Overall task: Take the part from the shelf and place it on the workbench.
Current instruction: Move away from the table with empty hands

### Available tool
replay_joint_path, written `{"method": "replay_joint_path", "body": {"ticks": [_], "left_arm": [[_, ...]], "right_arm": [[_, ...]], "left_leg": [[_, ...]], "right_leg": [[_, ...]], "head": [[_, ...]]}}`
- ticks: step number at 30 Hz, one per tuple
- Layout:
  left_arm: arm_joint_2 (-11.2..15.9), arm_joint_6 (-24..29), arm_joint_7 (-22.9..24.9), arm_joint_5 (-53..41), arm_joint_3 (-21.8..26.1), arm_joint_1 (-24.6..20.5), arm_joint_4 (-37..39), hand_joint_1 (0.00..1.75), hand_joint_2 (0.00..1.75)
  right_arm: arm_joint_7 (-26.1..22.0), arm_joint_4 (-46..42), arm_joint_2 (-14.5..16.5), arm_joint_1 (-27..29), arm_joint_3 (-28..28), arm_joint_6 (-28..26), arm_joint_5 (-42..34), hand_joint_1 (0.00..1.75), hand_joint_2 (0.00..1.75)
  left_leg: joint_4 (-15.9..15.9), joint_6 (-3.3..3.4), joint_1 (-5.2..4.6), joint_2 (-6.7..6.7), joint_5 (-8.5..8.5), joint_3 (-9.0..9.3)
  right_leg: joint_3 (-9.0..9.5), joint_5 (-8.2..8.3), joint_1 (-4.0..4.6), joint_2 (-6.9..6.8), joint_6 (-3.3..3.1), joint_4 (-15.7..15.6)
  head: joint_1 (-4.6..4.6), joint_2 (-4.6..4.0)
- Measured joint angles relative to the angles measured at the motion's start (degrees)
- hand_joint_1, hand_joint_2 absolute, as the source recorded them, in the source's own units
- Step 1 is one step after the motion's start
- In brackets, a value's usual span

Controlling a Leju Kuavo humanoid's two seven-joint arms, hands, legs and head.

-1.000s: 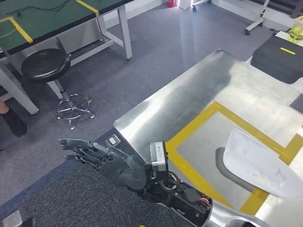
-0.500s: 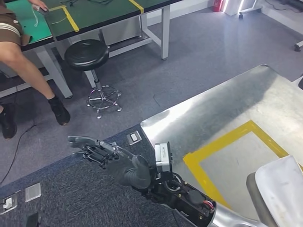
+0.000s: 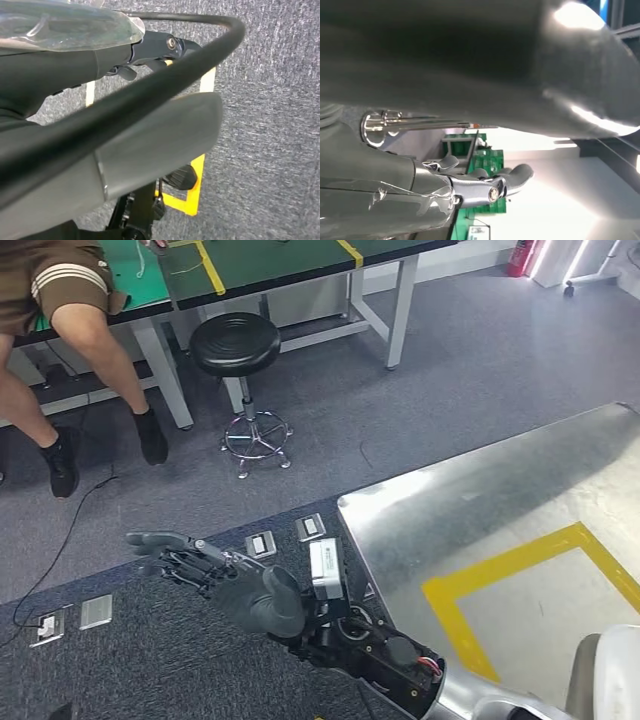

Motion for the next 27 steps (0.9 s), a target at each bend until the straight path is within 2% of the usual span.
{"method": "replay_joint_path", "body": {"ticks": [1,2,3,4,5,6,7,8,10,11,13,15,16,17,18,19,20,21,22,23,24,25,26,27], "left_arm": [[0.0,0.0,-0.01,-0.01,0.0,0.06,0.0,0.0,0.0],[0.01,0.0,-0.01,-0.01,0.0,0.08,0.0,0.0,0.0],[0.02,0.0,-0.01,-0.01,0.01,0.05,0.0,0.0,0.0],[0.03,0.0,-0.01,0.0,0.01,0.01,0.0,0.0,0.0],[0.02,0.0,-0.01,0.01,0.01,-0.04,0.0,0.0,0.0],[0.0,0.0,-0.01,0.0,0.01,-0.07,0.0,0.0,0.0],[-0.03,0.0,-0.01,0.0,0.01,-0.08,0.0,0.0,0.0],[-0.05,0.0,-0.01,0.0,0.0,-0.08,0.0,0.0,0.0],[-0.06,0.0,-0.01,0.01,0.0,-0.08,0.0,0.0,0.0],[-0.06,0.0,-0.01,0.01,0.0,-0.09,0.0,0.0,0.0],[-0.06,0.0,-0.01,0.01,0.0,-0.09,0.0,0.0,0.0],[-0.07,0.0,-0.01,0.01,0.0,-0.09,0.0,0.0,0.0],[-0.09,0.0,-0.01,0.05,0.01,-0.12,0.0,0.0,0.0],[-0.04,0.04,-0.01,0.12,0.01,-0.02,0.0,0.0,0.0],[-0.06,0.09,-0.01,0.19,0.01,0.08,-0.01,0.0,0.0],[-0.05,0.14,-0.01,0.25,0.01,0.1,-0.01,0.0,0.0],[0.02,0.2,-0.01,0.28,0.0,0.08,-0.02,0.0,0.0],[0.01,0.21,-0.01,0.28,0.0,-0.07,-0.02,0.0,0.0],[0.06,0.22,-0.01,0.3,0.0,-0.21,-0.02,0.0,0.0],[0.06,0.22,-0.01,0.3,0.0,-0.23,-0.02,0.0,0.0],[0.02,0.22,-0.01,0.3,0.0,-0.16,-0.02,0.0,0.0],[0.0,0.22,-0.01,0.3,0.0,-0.08,-0.02,0.0,0.0],[0.03,0.22,-0.01,0.3,0.0,-0.02,-0.02,0.0,0.0],[0.08,0.22,-0.01,0.29,0.0,-0.01,-0.02,0.0,0.0]], "right_arm": [[0.01,-0.01,0.0,-0.01,0.0,-0.04,0.0,0.0,0.0],[0.01,-0.03,0.0,-0.03,-0.01,-0.08,0.0,0.0,0.0],[0.01,-0.04,-0.01,-0.04,-0.01,-0.08,0.0,0.0,0.0],[0.01,-0.03,-0.03,0.0,-0.01,-0.08,0.0,0.0,0.0],[0.01,-0.02,-0.06,0.07,-0.01,-0.09,0.0,0.0,0.0],[0.03,0.0,-0.1,0.18,-0.01,-0.1,0.0,0.0,0.0],[0.08,0.01,-0.14,0.27,0.0,-0.14,0.0,0.0,0.0],[0.13,0.01,-0.16,0.32,0.01,-0.17,-0.01,0.0,0.0],[0.21,0.01,-0.17,0.34,0.01,-0.22,-0.06,0.0,0.0],[0.21,0.01,-0.17,0.33,0.01,-0.22,-0.09,0.0,0.0],[0.21,0.01,-0.17,0.33,0.01,-0.22,-0.11,0.0,0.0],[0.21,0.01,-0.17,0.32,0.01,-0.21,-0.14,0.0,0.0],[0.22,0.01,-0.18,0.3,0.01,-0.14,-0.19,0.0,0.0],[0.17,0.01,-0.16,0.27,0.01,0.01,-0.3,0.0,0.0],[0.13,0.02,-0.14,0.22,0.01,0.16,-0.42,0.0,0.0],[0.07,0.02,-0.1,0.14,0.02,0.32,-0.54,0.0,0.0],[0.0,0.02,-0.05,0.04,0.02,0.43,-0.63,0.0,0.0],[0.01,0.04,-0.03,-0.02,0.03,0.46,-0.66,0.0,0.0],[0.03,0.1,-0.02,-0.04,0.04,0.49,-0.67,0.0,0.0],[0.05,0.19,-0.02,-0.01,0.07,0.49,-0.68,0.0,0.0],[0.09,0.28,-0.02,0.04,0.09,0.48,-0.68,0.0,0.0],[0.09,0.36,-0.02,0.07,0.1,0.48,-0.68,0.0,0.0],[0.08,0.39,-0.02,0.05,0.11,0.48,-0.69,0.0,0.0],[0.07,0.4,-0.02,0.03,0.11,0.48,-0.69,0.0,0.0]], "left_leg": [[-0.04,0.37,0.05,-0.53,-0.04,0.13],[-0.11,0.8,0.13,-1.06,-0.07,0.32],[-0.19,1.16,0.23,-1.58,-0.1,0.53],[-0.2,1.42,0.17,-2.1,-0.18,0.63],[-0.19,1.61,0.07,-2.7,-0.25,0.7],[-0.18,1.7,-0.05,-3.41,-0.3,0.76],[-0.16,1.76,-0.16,-4.21,-0.36,0.85],[-0.15,1.79,-0.24,-5.04,-0.42,1.01],[-0.14,1.8,-0.31,-6.35,-0.53,1.32],[-0.14,1.79,-0.31,-6.67,-0.55,1.41],[-0.14,1.79,-0.31,-6.82,-0.56,1.45],[-0.14,1.75,-0.31,-7.15,-0.61,1.54],[-0.08,1.51,-0.2,-7.85,-0.58,1.34],[-0.15,1.0,-0.11,-9.02,-0.43,1.09],[0.04,0.47,-0.02,-9.38,-0.5,0.72],[0.97,-0.13,0.02,-8.92,-1.03,-0.04],[2.96,-0.59,-0.03,-7.59,-2.16,-1.13],[6.28,-0.86,-0.04,-5.6,-3.9,-2.8],[10.38,-1.18,-0.01,-4.21,-5.69,-4.95],[14.06,-1.48,0.12,-3.52,-6.94,-6.94],[16.16,-1.76,0.3,-3.12,-7.22,-8.17],[15.96,-2.01,0.51,-2.8,-6.38,-8.2],[13.31,-2.22,0.69,-2.3,-4.61,-6.93],[9.0,-2.38,0.83,-1.34,-2.44,-4.69]], "right_leg": [[-0.03,-0.54,-0.14,0.45,0.3,0.49],[-0.53,-1.62,-0.3,1.45,0.55,2.03],[-1.72,-3.24,-0.44,2.81,0.75,4.9],[-3.61,-5.22,-0.51,4.24,0.83,9.08],[-5.84,-7.05,-0.52,5.05,0.85,13.68],[-7.84,-8.14,-0.52,5.43,0.82,17.4],[-9.04,-8.1,-0.5,5.62,0.72,19.19],[-9.1,-6.81,-0.49,5.78,0.53,18.5],[-7.52,-3.28,-0.48,6.15,0.12,13.92],[-6.82,-2.15,-0.48,6.3,0.0,12.16],[-6.45,-1.61,-0.47,6.41,-0.05,11.24],[-5.59,-0.37,-0.46,6.97,-0.19,9.04],[-4.51,0.39,-0.44,8.16,-0.35,6.58],[-3.37,1.22,-0.51,8.88,-0.63,3.94],[-2.38,1.7,-0.61,9.16,-0.92,1.91],[-1.49,2.02,-0.72,9.12,-1.25,0.12],[-1.23,2.24,-0.82,8.02,-1.5,-0.4],[-1.05,2.32,-0.81,7.15,-1.66,-0.64],[-1.04,2.27,-0.78,6.28,-1.78,-0.73],[-1.05,2.18,-0.74,5.39,-1.82,-0.72],[-1.02,2.05,-0.72,4.52,-1.84,-0.7],[-0.97,1.89,-0.74,3.68,-1.79,-0.67],[-0.87,1.7,-0.78,2.93,-1.67,-0.6],[-0.72,1.45,-0.81,2.25,-1.46,-0.47]], "head": [[0.16,0.0],[0.38,0.0],[0.66,0.0],[1.02,0.0],[1.37,0.0],[1.65,0.0],[1.85,0.0],[2.01,0.0],[2.26,0.0],[2.34,0.0],[2.38,0.0],[2.45,0.0],[2.52,0.0],[2.62,0.0],[2.65,0.0],[2.44,0.0],[2.09,0.0],[1.65,0.0],[1.22,0.0],[0.96,0.0],[0.76,0.0],[0.56,0.0],[0.37,0.0],[0.18,0.0]]}}
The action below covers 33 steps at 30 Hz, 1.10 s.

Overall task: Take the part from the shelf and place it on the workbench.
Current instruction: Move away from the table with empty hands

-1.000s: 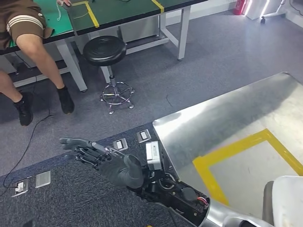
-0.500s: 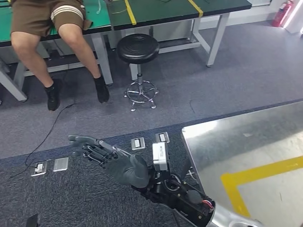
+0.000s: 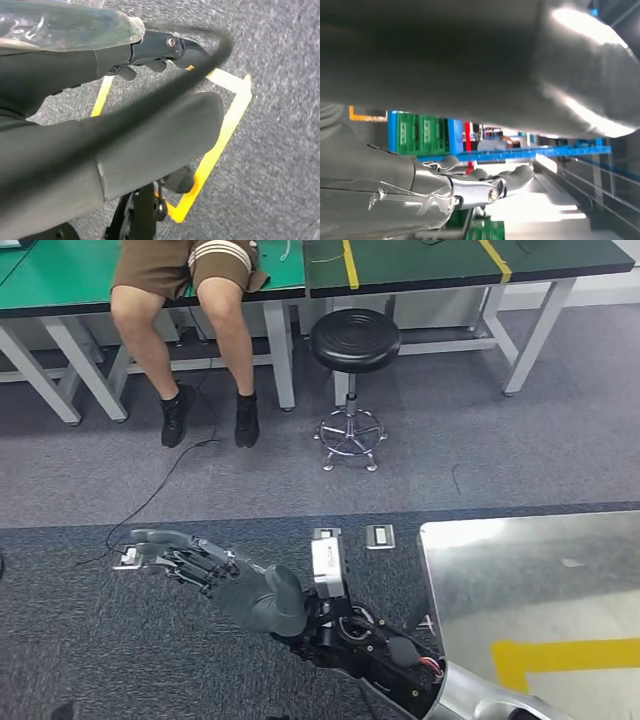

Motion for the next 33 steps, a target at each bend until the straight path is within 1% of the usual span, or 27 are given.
{"method": "replay_joint_path", "body": {"ticks": [2,3,5,6,7,8,10,11,12,13,14,15,16,17,18,19,21,22,23,25,26,27,28,29,30,32,33], "left_arm": [[0.08,0.0,0.0,0.01,0.0,-0.15,0.0,0.0,0.0],[0.09,0.0,0.0,0.02,0.0,-0.18,0.0,0.0,0.0],[0.13,0.0,0.0,0.07,0.0,-0.04,0.01,0.0,0.0],[0.15,0.0,0.0,0.09,0.0,0.07,0.01,0.0,0.0],[0.18,0.0,0.0,0.1,0.0,0.12,0.01,0.0,0.0],[0.2,0.0,0.0,0.11,0.0,0.11,0.01,0.0,0.0],[0.23,0.0,0.0,0.14,0.0,0.01,0.02,0.0,0.0],[0.2,0.0,0.0,0.14,0.0,-0.02,0.02,0.0,0.0],[0.16,0.0,0.0,0.14,0.0,-0.03,0.02,0.0,0.0],[0.13,0.0,0.0,0.14,0.0,-0.03,0.01,0.0,0.0],[0.1,0.0,0.0,0.14,0.0,-0.03,0.01,0.0,0.0],[0.08,-0.01,0.0,0.14,0.0,-0.04,0.0,0.0,0.0],[0.04,-0.01,0.0,0.13,0.0,-0.06,0.0,0.0,0.0],[0.02,-0.02,0.0,0.14,0.01,-0.13,0.01,0.0,0.0],[0.01,-0.02,0.0,0.14,0.01,-0.16,0.01,0.0,0.0],[0.02,-0.01,0.0,0.15,0.01,-0.11,0.02,0.0,0.0],[0.11,0.01,0.0,0.16,0.01,0.16,0.02,0.0,0.0],[0.11,0.01,0.0,0.16,0.0,0.26,0.01,0.0,0.0],[0.13,0.02,0.0,0.18,0.0,0.21,0.01,0.0,0.0],[0.19,0.04,0.0,0.24,0.0,-0.1,0.0,0.0,0.0],[0.21,0.05,0.0,0.29,0.0,-0.2,0.0,0.0,0.0],[0.19,0.06,0.0,0.33,0.0,-0.22,0.0,0.0,0.0],[0.14,0.07,0.0,0.37,0.0,-0.17,0.0,0.0,0.0],[0.1,0.07,0.0,0.41,0.0,-0.12,0.0,0.0,0.0],[0.13,0.07,0.0,0.45,0.0,-0.09,0.0,0.0,0.0],[0.26,0.09,0.0,0.5,0.0,-0.22,0.0,0.0,0.0],[0.31,0.1,0.0,0.5,0.0,-0.3,0.0,0.0,0.0]], "right_arm": [[-0.02,0.0,0.0,-0.07,-0.01,-0.01,-0.01,0.0,0.0],[-0.04,-0.01,0.01,-0.11,-0.02,-0.01,-0.01,0.0,0.0],[-0.04,-0.01,0.03,-0.19,-0.02,-0.02,-0.02,0.0,0.0],[-0.04,-0.01,0.05,-0.23,-0.01,-0.02,-0.03,0.0,0.0],[-0.05,-0.02,0.07,-0.28,-0.01,-0.01,-0.03,0.0,0.0],[-0.08,-0.03,0.08,-0.34,-0.01,0.01,-0.03,0.0,0.0],[-0.09,0.01,0.07,-0.34,-0.01,0.02,-0.03,0.0,0.0],[-0.08,0.04,0.06,-0.27,0.0,0.01,-0.03,0.0,0.0],[-0.08,0.08,0.05,-0.17,0.01,0.0,-0.03,0.0,0.0],[-0.1,0.09,0.04,-0.1,0.01,0.0,-0.04,0.0,0.0],[-0.14,0.09,0.04,-0.06,0.01,0.0,-0.06,0.0,0.0],[-0.19,0.09,0.04,-0.06,0.01,0.0,-0.08,0.0,0.0],[-0.23,0.1,0.04,-0.06,-0.01,0.0,-0.08,0.0,0.0],[-0.26,0.1,0.03,-0.06,-0.01,0.0,-0.07,0.0,0.0],[-0.26,0.1,0.03,-0.05,-0.02,-0.01,-0.04,0.0,0.0],[-0.26,0.1,0.02,-0.03,-0.03,-0.01,0.0,0.0,0.0],[-0.23,0.09,0.05,-0.04,-0.04,-0.02,0.07,0.0,0.0],[-0.23,0.08,0.08,-0.05,-0.04,-0.02,0.09,0.0,0.0],[-0.23,0.07,0.1,-0.07,-0.05,-0.02,0.1,0.0,0.0],[-0.2,0.07,0.13,-0.04,-0.07,-0.03,0.1,0.0,0.0],[-0.17,0.08,0.13,0.01,-0.06,-0.03,0.08,0.0,0.0],[-0.14,0.09,0.13,0.08,-0.04,-0.04,0.06,0.0,0.0],[-0.11,0.09,0.13,0.13,-0.02,-0.04,0.02,0.0,0.0],[-0.1,0.09,0.13,0.15,-0.01,-0.04,-0.01,0.0,0.0],[-0.09,0.09,0.14,0.13,0.0,-0.04,-0.03,0.0,0.0],[-0.08,0.08,0.15,0.06,-0.02,-0.04,-0.05,0.0,0.0],[-0.07,0.08,0.15,0.01,-0.03,-0.04,-0.06,0.0,0.0]], "left_leg": [[-7.31,0.31,-0.2,2.01,2.62,3.84],[-8.98,0.72,-0.36,2.46,2.95,4.69],[-9.33,1.73,-0.63,1.54,2.74,4.77],[-9.35,2.11,-0.57,1.01,2.69,4.86],[-9.41,2.47,-0.47,0.45,2.66,5.01],[-9.5,2.85,-0.34,-0.06,2.66,5.17],[-9.53,3.33,-0.35,-1.15,2.58,5.31],[-9.52,3.47,-0.44,-1.8,2.55,5.33],[-9.51,3.52,-0.54,-2.55,2.52,5.37],[-9.5,3.53,-0.62,-3.37,2.49,5.46],[-9.49,3.52,-0.66,-4.24,2.46,5.6],[-9.49,3.47,-0.67,-5.11,2.42,5.76],[-9.47,3.36,-0.66,-5.9,2.38,5.83],[-9.38,3.19,-0.68,-6.71,2.37,5.74],[-9.33,2.9,-0.6,-7.41,2.44,5.47],[-9.33,2.52,-0.46,-8.1,2.6,5.11],[-9.43,1.71,-0.12,-9.08,2.9,4.59],[-8.97,1.37,-0.16,-8.23,2.64,4.31],[-7.41,1.09,-0.26,-6.64,1.73,3.55],[-0.76,0.61,-0.45,-2.9,-1.65,0.25],[3.41,0.41,-0.4,-2.05,-3.37,-1.89],[6.49,0.27,-0.33,-1.71,-4.31,-3.48],[7.61,0.19,-0.28,-1.52,-4.22,-4.08],[6.23,0.16,-0.24,-1.3,-3.05,-3.34],[2.65,0.21,-0.25,-0.77,-1.17,-1.36],[-5.94,0.67,-0.53,1.71,1.98,3.43],[-8.54,1.04,-0.76,2.54,2.65,4.85]], "right_leg": [[0.26,-0.62,0.24,-1.09,0.65,0.3],[0.43,-0.88,0.39,-1.54,0.98,0.39],[0.88,-1.26,0.51,-2.46,1.59,0.34],[0.99,-1.62,0.38,-2.36,1.93,0.49],[0.8,-2.39,0.23,-1.48,2.24,1.32],[-0.01,-3.71,0.09,-0.14,2.49,3.36],[-3.64,-7.54,-0.03,2.67,2.64,11.33],[-5.82,-9.09,-0.03,3.18,2.6,15.69],[-7.44,-9.71,-0.02,3.37,2.5,18.63],[-8.03,-9.05,-0.02,3.46,2.34,19.21],[-7.47,-7.24,-0.02,3.63,2.12,17.27],[-5.97,-4.66,-0.02,4.31,1.84,13.36],[-4.27,-2.45,-0.07,5.93,1.5,9.08],[-2.84,-0.93,-0.16,7.48,1.27,5.38],[-1.8,-0.22,-0.16,8.75,1.11,3.03],[-1.39,-0.27,-0.11,9.38,0.97,2.1],[-0.93,-0.12,-0.05,8.19,0.59,1.5],[-0.77,0.07,-0.12,7.41,0.3,1.16],[-0.57,0.24,-0.23,6.52,-0.02,0.82],[-0.39,0.35,-0.14,4.66,-0.43,0.49],[-0.43,0.3,-0.05,3.75,-0.56,0.49],[-0.48,0.25,0.02,2.87,-0.59,0.49],[-0.5,0.17,0.05,2.02,-0.6,0.5],[-0.46,0.07,0.06,1.22,-0.56,0.5],[-0.35,-0.05,0.07,0.5,-0.47,0.5],[-0.02,-0.41,0.29,-0.69,-0.06,0.52],[0.14,-0.61,0.45,-1.16,0.24,0.54]], "head": [[-0.44,0.0],[-0.51,0.0],[-0.27,0.0],[-0.11,0.0],[0.08,0.0],[0.34,0.0],[1.09,0.0],[1.42,0.0],[1.66,0.0],[1.87,0.0],[2.05,0.0],[2.26,0.0],[2.44,0.0],[2.5,0.0],[2.54,0.0],[2.54,0.0],[2.64,0.0],[2.53,0.0],[2.18,0.0],[1.25,0.0],[0.86,0.0],[0.63,0.0],[0.43,0.0],[0.21,0.0],[-0.02,0.0],[-0.5,0.0],[-0.57,0.0]]}}
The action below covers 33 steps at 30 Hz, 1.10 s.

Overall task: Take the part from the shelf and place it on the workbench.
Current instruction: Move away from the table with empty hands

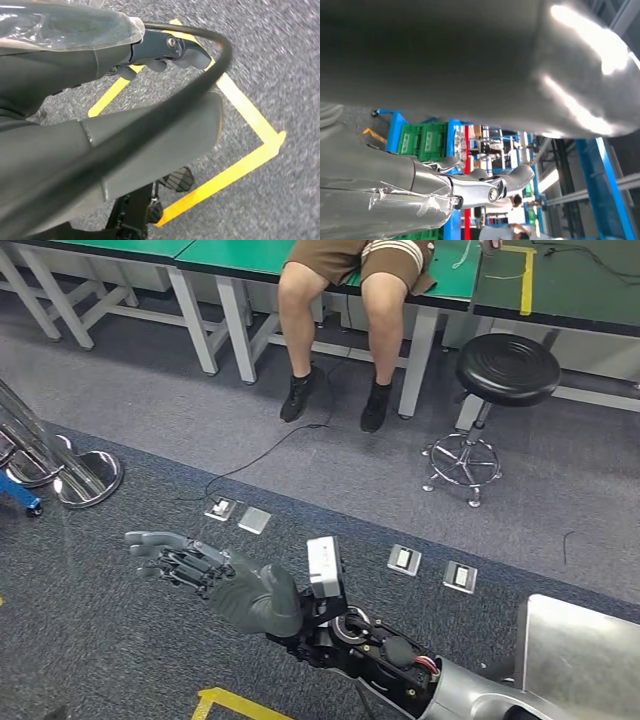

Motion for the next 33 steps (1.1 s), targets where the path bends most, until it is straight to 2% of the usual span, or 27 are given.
{"method": "replay_joint_path", "body": {"ticks": [1,3,4,5,6,7,8,9,10,11,12,14,15,16,18,19,21,22,23,24,25,26,27,29,30,31,33], "left_arm": [[0.03,0.01,0.0,0.0,0.0,-0.04,0.0,0.0,0.0],[0.07,0.02,0.0,-0.01,0.0,0.07,0.0,0.0,0.0],[0.07,0.01,0.0,-0.02,0.0,0.16,0.0,0.0,0.0],[0.06,-0.03,0.0,-0.04,0.0,0.18,0.0,0.0,0.0],[0.05,-0.07,0.0,-0.09,0.0,0.16,0.0,0.0,0.0],[0.03,-0.1,0.0,-0.13,0.0,0.14,0.0,0.0,0.0],[0.02,-0.12,0.0,-0.16,0.0,0.1,0.0,0.0,0.0],[-0.01,-0.12,0.0,-0.17,0.0,0.09,0.0,0.0,0.0],[-0.04,-0.1,0.0,-0.11,0.0,0.11,0.0,0.0,0.0],[-0.06,-0.05,0.0,0.03,0.0,0.12,0.0,0.0,0.0],[-0.08,0.05,0.0,0.27,0.0,0.13,0.0,0.0,0.0],[-0.16,0.4,0.0,1.01,0.02,0.11,0.0,0.0,0.0],[-0.21,0.57,0.0,1.31,0.03,0.09,0.0,0.0,0.0],[-0.25,0.74,0.0,1.55,0.04,0.14,0.0,0.0,0.0],[-0.23,1.03,0.0,1.84,0.06,0.59,0.01,0.0,0.0],[-0.24,1.15,0.0,1.99,0.07,0.89,0.01,0.0,0.0],[-0.24,1.26,0.01,2.2,0.08,1.01,0.01,0.0,0.0],[-0.26,1.28,0.01,2.28,0.1,0.88,0.0,0.0,0.0],[-0.24,1.29,0.01,2.32,0.11,0.72,0.0,0.0,0.0],[-0.28,1.31,0.01,2.35,0.13,0.64,0.0,0.0,0.0],[-0.32,1.31,0.01,2.38,0.13,0.68,0.0,0.0,0.0],[-0.37,1.31,0.01,2.39,0.13,0.73,0.0,0.0,0.0],[-0.38,1.31,0.01,2.39,0.13,0.77,0.0,0.0,0.0],[-0.27,1.32,0.02,2.39,0.13,0.66,0.0,0.0,0.0],[-0.2,1.32,0.02,2.38,0.13,0.56,0.0,0.0,0.0],[-0.15,1.33,0.02,2.38,0.13,0.48,0.0,0.0,0.0],[-0.13,1.35,0.02,2.38,0.13,0.46,0.0,0.0,0.0]], "right_arm": [[0.0,-0.01,0.0,-0.04,-0.01,0.0,-0.01,0.0,0.0],[0.0,-0.02,0.0,-0.07,-0.02,-0.05,-0.04,0.0,0.0],[-0.01,-0.04,0.0,-0.08,-0.02,-0.1,-0.07,0.0,0.0],[-0.02,-0.07,0.0,-0.11,-0.03,-0.14,-0.08,0.0,0.0],[-0.04,-0.09,-0.01,-0.12,-0.03,-0.2,-0.1,0.0,0.0],[-0.05,-0.09,-0.05,-0.07,-0.04,-0.34,-0.1,0.0,0.0],[-0.05,-0.1,-0.13,0.03,-0.04,-0.55,-0.1,0.0,0.0],[-0.02,-0.09,-0.23,0.17,-0.05,-0.92,-0.07,0.0,0.0],[0.09,-0.08,-0.38,0.31,-0.09,-1.61,0.1,0.0,0.0],[0.31,-0.06,-0.57,0.38,-0.21,-2.77,0.52,0.0,0.0],[0.73,-0.03,-0.92,0.44,-0.51,-4.85,1.42,0.0,0.0],[1.89,0.2,-2.28,0.75,-1.82,-10.98,3.91,0.0,0.0],[2.35,0.41,-3.16,1.05,-2.69,-13.84,4.94,0.0,0.0],[2.5,0.81,-4.24,1.47,-3.73,-15.79,5.49,0.0,0.0],[2.26,1.99,-6.39,2.58,-6.17,-17.4,5.84,0.0,0.0],[1.97,2.74,-7.43,3.22,-7.62,-17.65,6.04,0.0,0.0],[1.69,4.01,-8.89,4.47,-10.32,-18.08,6.57,0.0,0.0],[1.79,4.61,-9.61,5.09,-11.58,-18.35,6.76,0.0,0.0],[1.97,5.15,-10.29,5.78,-12.69,-18.71,6.87,0.0,0.0],[2.15,5.69,-10.99,6.45,-13.73,-19.02,6.95,0.0,0.0],[2.27,6.17,-11.54,7.06,-14.59,-19.19,7.0,0.0,0.0],[2.3,6.56,-11.93,7.51,-15.3,-19.28,7.05,0.0,0.0],[2.32,6.87,-12.17,7.77,-15.92,-19.32,7.1,0.0,0.0],[2.36,7.34,-12.37,7.95,-16.98,-19.39,7.15,0.0,0.0],[2.38,7.52,-12.48,7.96,-17.46,-19.42,7.16,0.0,0.0],[2.39,7.69,-12.57,7.99,-17.86,-19.44,7.18,0.0,0.0],[2.9,7.99,-12.79,8.1,-18.61,-20.28,7.31,0.0,0.0]], "left_leg": [[-1.13,0.4,-0.23,0.36,0.1,0.55],[-1.26,1.15,-0.33,-0.91,0.08,0.51],[-1.4,1.44,-0.22,-1.46,0.12,0.63],[-1.55,1.81,-0.05,-2.01,0.16,0.81],[-1.7,2.13,0.13,-2.56,0.22,1.0],[-1.72,2.36,0.12,-3.14,0.18,1.06],[-1.7,2.56,0.1,-3.79,0.15,1.07],[-1.68,2.63,0.05,-4.53,0.13,1.08],[-1.64,2.66,0.0,-5.31,0.1,1.1],[-1.59,2.65,-0.03,-6.12,0.07,1.16],[-1.52,2.6,-0.04,-6.97,0.02,1.24],[-1.32,2.36,-0.05,-8.64,-0.12,1.26],[-1.18,2.15,-0.01,-9.44,-0.12,1.1],[-1.12,1.85,0.06,-10.15,-0.06,0.86],[-1.19,1.07,0.3,-11.53,0.25,0.42],[-1.0,0.73,0.35,-11.21,0.15,0.2],[1.99,0.18,0.24,-8.33,-1.59,-1.37],[5.37,-0.02,0.19,-6.27,-3.34,-3.09],[9.58,-0.25,0.16,-4.93,-5.19,-5.29],[13.45,-0.43,0.2,-4.27,-6.54,-7.34],[15.79,-0.55,0.26,-3.99,-6.96,-8.65],[15.81,-0.58,0.31,-3.84,-6.26,-8.76],[13.33,-0.52,0.35,-3.6,-4.61,-7.55],[4.67,-0.08,0.08,-1.54,-0.85,-2.99],[1.31,0.34,-0.15,-0.63,0.26,-1.24],[-0.64,0.77,-0.4,0.02,0.71,-0.23],[-1.11,1.56,-0.66,-0.81,0.58,-0.08]], "right_leg": [[0.15,-0.19,0.13,-0.48,0.29,0.01],[0.52,-0.56,0.19,-1.4,0.86,-0.07],[0.54,-1.0,0.1,-1.02,1.18,0.25],[0.14,-1.97,0.01,0.06,1.45,1.52],[-0.96,-3.56,-0.11,1.52,1.69,4.2],[-2.77,-5.57,-0.25,3.1,1.83,8.25],[-4.9,-7.5,-0.3,4.01,1.91,12.8],[-6.82,-8.71,-0.33,4.39,1.96,16.55],[-7.94,-8.74,-0.34,4.53,1.97,18.37],[-7.94,-7.5,-0.34,4.64,1.9,17.67],[-6.82,-5.18,-0.36,4.93,1.77,14.55],[-3.48,-0.77,-0.5,7.19,1.37,5.96],[-2.24,0.31,-0.57,8.32,1.2,2.84],[-1.68,0.51,-0.55,9.11,1.05,1.31],[-1.05,0.42,-0.44,8.45,0.68,0.68],[-0.73,0.64,-0.46,7.72,0.38,0.38],[-0.27,1.12,-0.67,6.25,-0.16,-0.33],[-0.2,1.22,-0.67,5.47,-0.3,-0.5],[-0.22,1.19,-0.64,4.71,-0.37,-0.55],[-0.24,1.11,-0.6,3.87,-0.39,-0.54],[-0.24,1.01,-0.58,3.09,-0.4,-0.53],[-0.2,0.89,-0.57,2.41,-0.37,-0.51],[-0.12,0.75,-0.57,1.82,-0.28,-0.49],[0.21,0.35,-0.39,0.79,0.1,-0.42],[0.38,0.12,-0.24,0.36,0.38,-0.4],[0.55,-0.11,-0.08,-0.1,0.68,-0.39],[0.98,-0.48,0.05,-1.05,1.26,-0.52]], "head": [[-0.02,0.0],[0.2,0.0],[0.3,0.0],[0.51,0.0],[0.82,0.0],[1.2,0.0],[1.57,0.0],[1.87,0.0],[2.08,0.0],[2.25,0.0],[2.43,0.0],[2.7,0.0],[2.75,0.0],[2.73,0.0],[2.81,0.0],[2.87,0.0],[2.36,0.0],[1.91,0.0],[1.45,0.0],[1.18,0.0],[1.02,0.0],[0.87,0.0],[0.71,0.0],[0.26,0.0],[0.1,0.0],[0.03,0.0],[0.2,0.0]]}}
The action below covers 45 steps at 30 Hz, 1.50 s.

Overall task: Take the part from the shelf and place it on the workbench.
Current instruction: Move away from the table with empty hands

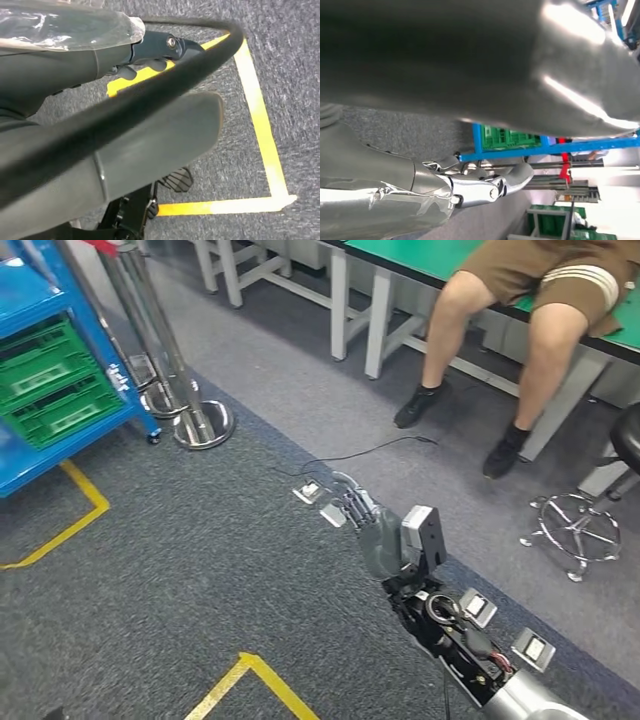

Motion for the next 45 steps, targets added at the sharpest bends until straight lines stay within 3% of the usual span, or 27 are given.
{"method": "replay_joint_path", "body": {"ticks": [1,3,5,6,8,10,12,14,16,18,20,22,23,24,26,28,29,31,32,34,36,38,39,40,42,44,45], "left_arm": [[0.0,0.01,-0.01,0.0,0.0,0.04,0.0,0.0,0.0],[0.03,0.01,-0.01,-0.02,0.01,0.02,0.0,0.0,0.0],[0.05,0.03,0.07,-0.1,0.02,-0.07,0.0,0.0,0.0],[0.03,0.06,0.12,-0.13,0.02,-0.05,0.0,0.0,0.0],[-0.05,0.22,0.19,-0.16,0.02,0.16,0.0,0.0,0.0],[-0.11,0.38,0.2,-0.17,0.02,0.39,0.0,0.0,0.0],[-0.12,0.46,0.2,-0.18,0.02,0.36,0.0,0.0,0.0],[-0.13,0.5,0.2,-0.18,0.01,0.28,0.0,0.0,0.0],[-0.11,0.51,0.19,-0.27,0.01,0.41,0.0,0.0,0.0],[-0.08,0.47,0.16,-0.45,0.0,0.46,0.0,0.0,0.0],[-0.03,0.36,0.13,-0.7,0.0,0.27,0.0,0.0,0.0],[-0.09,0.03,0.13,-0.94,0.0,0.13,0.0,0.0,0.0],[-0.18,-0.17,0.13,-1.01,0.0,0.13,0.0,0.0,0.0],[-0.24,-0.36,0.12,-1.04,0.0,0.14,0.0,0.0,0.0],[-0.21,-0.56,0.12,-1.07,0.0,0.11,0.0,0.0,0.0],[-0.04,-0.62,0.11,-1.1,0.0,-0.04,0.0,0.0,0.0],[0.01,-0.62,0.11,-1.11,0.0,-0.11,0.0,0.0,0.0],[0.04,-0.62,0.11,-1.07,0.0,-0.06,0.0,0.0,0.0],[0.04,-0.61,0.11,-1.04,0.0,0.01,0.0,0.0,0.0],[0.04,-0.6,0.11,-1.01,0.0,0.01,0.0,0.0,0.0],[0.01,-0.6,0.11,-1.0,0.0,-0.11,0.0,0.0,0.0],[-0.08,-0.6,0.15,-0.99,0.0,-0.11,0.0,0.0,0.0],[-0.13,-0.61,0.19,-0.98,0.0,-0.07,0.0,0.0,0.0],[-0.17,-0.61,0.22,-0.99,0.0,-0.05,0.0,0.0,0.0],[-0.22,-0.62,0.24,-1.01,0.0,-0.07,0.0,0.0,0.0],[-0.2,-0.62,0.24,-1.04,0.0,-0.17,0.0,0.0,0.0],[-0.16,-0.62,0.24,-1.04,0.0,-0.15,0.0,0.0,0.0]], "right_arm": [[0.6,0.2,-0.32,0.21,-0.48,-1.18,0.09,0.0,0.0],[1.7,0.99,-1.59,1.26,-2.07,-4.58,-0.07,0.0,0.0],[1.55,2.79,-3.63,3.23,-4.31,-6.86,-0.73,0.0,0.0],[1.09,4.06,-4.75,4.44,-5.59,-7.15,-1.11,0.0,0.0],[-0.04,7.04,-6.79,6.81,-8.45,-6.73,-1.5,0.0,0.0],[-1.21,10.05,-8.2,8.37,-11.44,-5.79,-1.45,0.0,0.0],[-2.02,13.03,-9.15,9.14,-14.18,-5.26,-1.36,0.0,0.0],[-1.74,16.11,-9.63,9.88,-16.3,-6.23,-0.57,0.0,0.0],[-0.25,19.35,-9.75,10.32,-17.61,-9.25,1.85,0.0,0.0],[1.7,22.8,-9.92,10.37,-18.46,-12.58,4.87,0.0,0.0],[3.51,26.36,-10.12,10.62,-19.04,-14.55,6.95,0.0,0.0],[5.23,30.52,-10.21,11.0,-19.52,-15.7,8.21,0.0,0.0],[5.94,32.54,-10.24,11.24,-19.7,-16.11,8.69,0.0,0.0],[6.4,34.24,-10.25,11.48,-19.84,-16.39,9.05,0.0,0.0],[6.72,36.58,-10.25,11.74,-19.98,-16.63,9.49,0.0,0.0],[7.07,38.51,-10.25,11.51,-20.11,-16.76,9.82,0.0,0.0],[7.47,39.47,-10.25,11.36,-20.18,-16.79,9.99,0.0,0.0],[8.47,41.2,-10.2,11.22,-20.36,-16.74,10.36,0.0,0.0],[8.92,41.99,-10.16,11.2,-20.45,-16.67,10.5,0.0,0.0],[9.7,43.47,-10.09,11.22,-20.58,-16.54,10.85,0.0,0.0],[10.56,45.11,-10.08,11.57,-20.64,-16.4,11.09,0.0,0.0],[11.31,46.65,-10.05,12.23,-20.81,-16.08,11.06,0.0,0.0],[11.55,47.32,-10.04,12.47,-20.96,-15.92,10.97,0.0,0.0],[11.73,47.89,-10.02,12.59,-21.14,-15.77,10.85,0.0,0.0],[12.02,48.95,-10.01,12.66,-21.44,-15.59,10.64,0.0,0.0],[12.21,49.83,-9.99,12.83,-21.55,-15.42,10.52,0.0,0.0],[12.28,50.23,-9.95,12.95,-21.56,-15.36,10.45,0.0,0.0]], "left_leg": [[-0.11,0.31,0.11,-0.55,-0.03,0.14],[-0.42,1.08,0.43,-1.81,0.01,0.58],[-0.54,1.66,0.53,-3.29,-0.01,0.79],[-0.52,1.82,0.48,-4.19,-0.04,0.78],[-0.45,1.9,0.32,-6.14,-0.09,0.84],[-0.36,1.88,0.18,-7.85,-0.17,1.02],[-0.14,1.69,0.03,-9.12,-0.3,1.04],[0.0,1.25,0.02,-10.26,-0.27,0.7],[0.04,0.62,0.09,-11.14,-0.14,0.32],[2.01,0.01,-0.08,-8.75,-1.42,-0.7],[8.51,-0.54,-0.04,-4.95,-4.93,-3.87],[15.76,-0.99,0.29,-3.52,-7.84,-7.51],[17.08,-1.11,0.4,-3.27,-7.92,-8.16],[16.0,-1.13,0.48,-3.03,-6.96,-7.59],[8.33,-0.84,0.44,-1.5,-3.46,-3.27],[1.52,-0.21,0.09,0.37,-1.3,0.54],[0.22,0.11,-0.1,0.75,-1.12,1.25],[-0.03,0.69,-0.22,-0.52,-1.15,1.3],[-0.19,0.98,-0.14,-1.12,-1.11,1.43],[-0.56,1.6,0.15,-2.25,-0.93,1.77],[-0.58,1.94,0.15,-3.47,-0.95,1.82],[-0.49,2.02,0.09,-5.1,-0.99,1.86],[-0.39,1.99,0.09,-5.97,-1.03,1.91],[-0.26,1.92,0.12,-6.8,-1.1,1.98],[0.18,1.53,0.12,-8.34,-1.36,1.99],[0.62,0.96,0.13,-9.88,-1.44,1.55],[0.71,0.63,0.19,-10.64,-1.32,1.27]], "right_leg": [[0.15,-0.34,-0.08,-0.01,0.35,0.08],[-0.64,-2.35,-0.35,2.13,0.94,2.77],[-4.03,-6.15,-0.56,4.86,1.22,10.39],[-6.19,-7.8,-0.57,5.38,1.28,14.7],[-8.57,-7.92,-0.54,5.7,1.24,18.35],[-6.88,-3.7,-0.53,6.37,0.86,12.85],[-3.84,0.24,-0.67,8.78,0.35,4.63],[-2.19,1.17,-0.65,10.2,0.02,1.15],[-1.68,1.26,-0.67,9.14,-0.37,0.87],[-1.54,1.54,-0.94,7.74,-0.86,0.51],[-1.46,1.6,-0.96,6.14,-1.17,0.33],[-1.5,1.46,-0.84,4.43,-1.3,0.34],[-1.5,1.38,-0.82,3.57,-1.29,0.34],[-1.48,1.29,-0.81,2.75,-1.24,0.35],[-1.29,1.08,-0.77,1.35,-1.0,0.35],[-1.04,0.73,-0.5,0.3,-0.49,0.42],[-0.86,0.54,-0.4,-0.18,-0.19,0.45],[-0.43,0.16,-0.4,-1.11,0.46,0.4],[-0.38,-0.28,-0.56,-0.59,0.8,0.7],[-1.78,-2.84,-0.87,2.21,1.24,4.36],[-5.44,-6.84,-1.01,4.91,1.35,12.52],[-8.33,-8.29,-1.01,5.55,1.44,18.27],[-8.36,-7.22,-1.05,5.68,1.46,17.87],[-7.3,-5.12,-1.13,5.9,1.46,15.06],[-3.9,-1.0,-1.44,8.12,1.42,6.82],[-1.93,0.12,-1.65,10.26,1.25,2.33],[-1.59,-0.15,-1.57,10.42,1.06,1.99]], "head": [[0.1,0.0],[0.41,0.0],[0.93,0.0],[1.24,0.0],[1.93,0.0],[2.69,0.0],[3.2,0.0],[3.22,0.0],[3.11,0.0],[2.7,0.0],[1.83,0.0],[1.19,0.0],[1.01,0.0],[0.81,0.0],[0.44,0.0],[0.18,0.0],[0.18,0.0],[0.46,0.0],[0.59,0.0],[1.02,0.0],[1.68,0.0],[2.28,0.0],[2.54,0.0],[2.77,0.0],[3.26,0.0],[3.31,0.0],[3.24,0.0]]}}
